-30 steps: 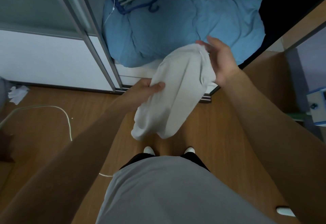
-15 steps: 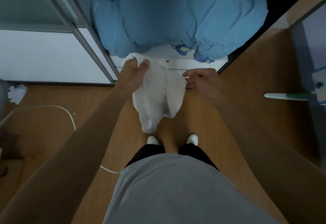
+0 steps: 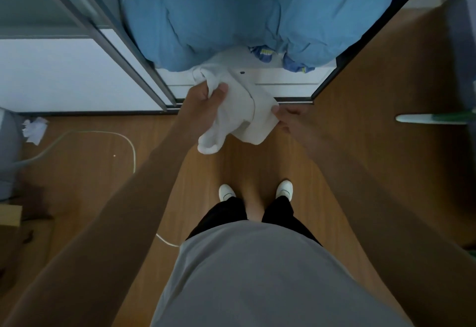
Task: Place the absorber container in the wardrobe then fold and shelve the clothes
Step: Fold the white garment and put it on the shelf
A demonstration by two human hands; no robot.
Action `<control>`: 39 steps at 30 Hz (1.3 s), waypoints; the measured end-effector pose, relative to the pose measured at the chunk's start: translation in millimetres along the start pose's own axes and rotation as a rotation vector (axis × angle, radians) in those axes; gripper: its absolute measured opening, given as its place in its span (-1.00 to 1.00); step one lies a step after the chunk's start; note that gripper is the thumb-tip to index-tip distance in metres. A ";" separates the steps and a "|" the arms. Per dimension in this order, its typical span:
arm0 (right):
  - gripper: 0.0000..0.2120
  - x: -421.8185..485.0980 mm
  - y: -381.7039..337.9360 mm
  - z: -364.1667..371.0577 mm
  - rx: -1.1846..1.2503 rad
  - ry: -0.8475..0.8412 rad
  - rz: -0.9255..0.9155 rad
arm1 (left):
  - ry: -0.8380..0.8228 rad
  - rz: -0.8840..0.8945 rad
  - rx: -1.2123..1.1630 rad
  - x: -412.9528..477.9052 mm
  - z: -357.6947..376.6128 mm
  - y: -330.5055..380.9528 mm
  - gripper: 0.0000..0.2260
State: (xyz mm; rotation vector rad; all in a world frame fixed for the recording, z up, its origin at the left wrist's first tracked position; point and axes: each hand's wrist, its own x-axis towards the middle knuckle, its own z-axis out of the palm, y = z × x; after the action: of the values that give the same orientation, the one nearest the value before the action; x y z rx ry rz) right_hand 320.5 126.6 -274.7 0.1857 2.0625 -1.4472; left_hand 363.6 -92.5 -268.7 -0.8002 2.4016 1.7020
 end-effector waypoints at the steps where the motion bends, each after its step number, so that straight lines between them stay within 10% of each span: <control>1: -0.72 -0.6 -0.5 -4.6 0.005 0.020 -0.032 | -0.004 0.003 0.010 -0.6 1.9 0.8 -0.76; 9: -0.85 13.5 -14.4 -66.1 0.180 0.230 -0.099 | -0.037 -0.048 -0.007 -5.3 18.9 10.6 -0.81; 15: -0.32 22.7 2.6 -94.6 0.454 -0.087 0.119 | -0.043 -0.241 -0.476 -4.4 49.1 53.2 -0.80; 23: -0.60 17.8 26.1 -117.8 0.385 -0.325 -0.153 | -0.263 -0.498 -0.439 -3.3 79.8 77.7 -0.78; 29: -0.76 22.3 5.0 -125.6 0.665 -0.120 0.093 | -0.439 -0.225 -0.693 -9.9 94.0 68.4 -0.39; 39: -0.73 35.2 -8.4 -191.5 0.664 -0.180 0.118 | -0.155 -0.150 -0.469 -13.0 157.3 89.2 -0.78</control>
State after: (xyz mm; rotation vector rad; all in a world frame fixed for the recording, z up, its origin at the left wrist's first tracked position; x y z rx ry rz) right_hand 212.8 286.3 -245.0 0.4158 1.3466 -1.9439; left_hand 298.8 75.4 -246.8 -0.8341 1.8134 2.2013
